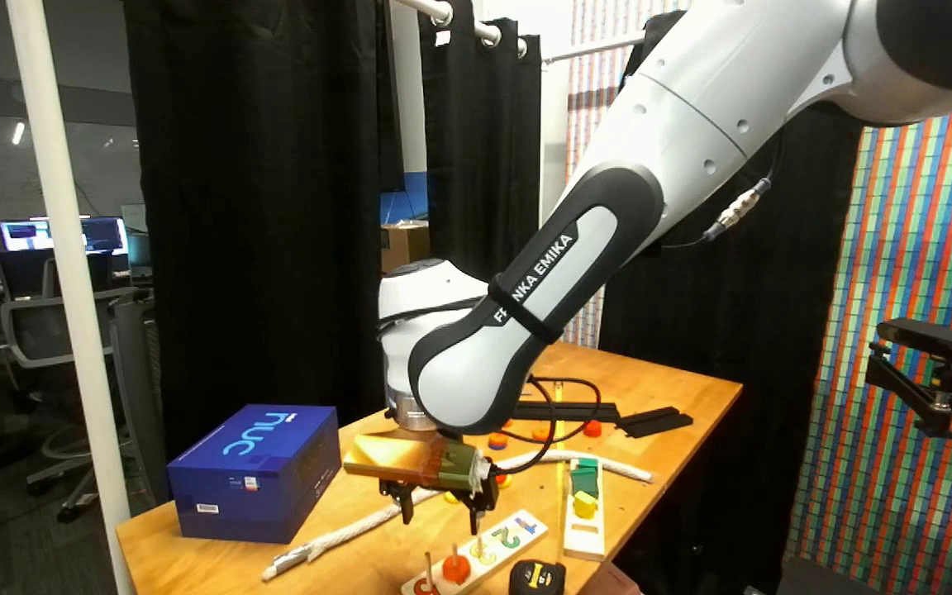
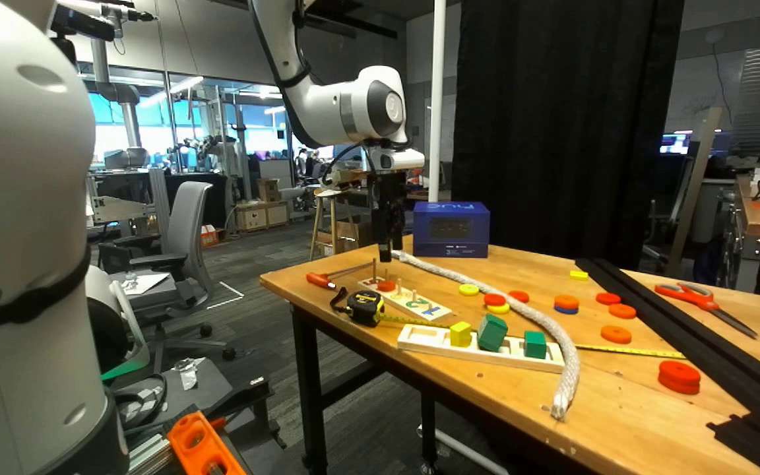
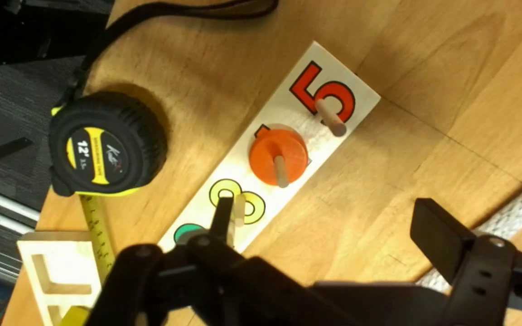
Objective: Move the wooden object forward and then remove the orange circle.
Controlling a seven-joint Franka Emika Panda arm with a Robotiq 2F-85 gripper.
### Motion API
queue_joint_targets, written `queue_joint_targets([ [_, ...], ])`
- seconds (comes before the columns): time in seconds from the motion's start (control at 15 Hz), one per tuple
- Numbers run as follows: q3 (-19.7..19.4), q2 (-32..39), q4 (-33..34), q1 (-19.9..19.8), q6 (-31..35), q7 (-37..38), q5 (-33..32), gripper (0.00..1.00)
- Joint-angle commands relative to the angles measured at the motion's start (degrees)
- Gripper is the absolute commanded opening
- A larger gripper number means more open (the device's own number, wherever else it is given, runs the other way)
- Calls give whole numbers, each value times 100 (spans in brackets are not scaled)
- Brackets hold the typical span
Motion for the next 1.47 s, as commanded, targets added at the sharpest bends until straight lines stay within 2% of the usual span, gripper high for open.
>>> queue_joint_targets([
  [0.0, 4, -382, -132, -21, -216, -55, -129, 100],
  [0.33, 12, -339, -27, 6, -605, 595, -163, 100],
  [0.93, -10, -298, -292, -114, 30, 1733, 43, 100],
  [1.4, 1, -55, -563, -161, 655, 2109, 280, 100],
])
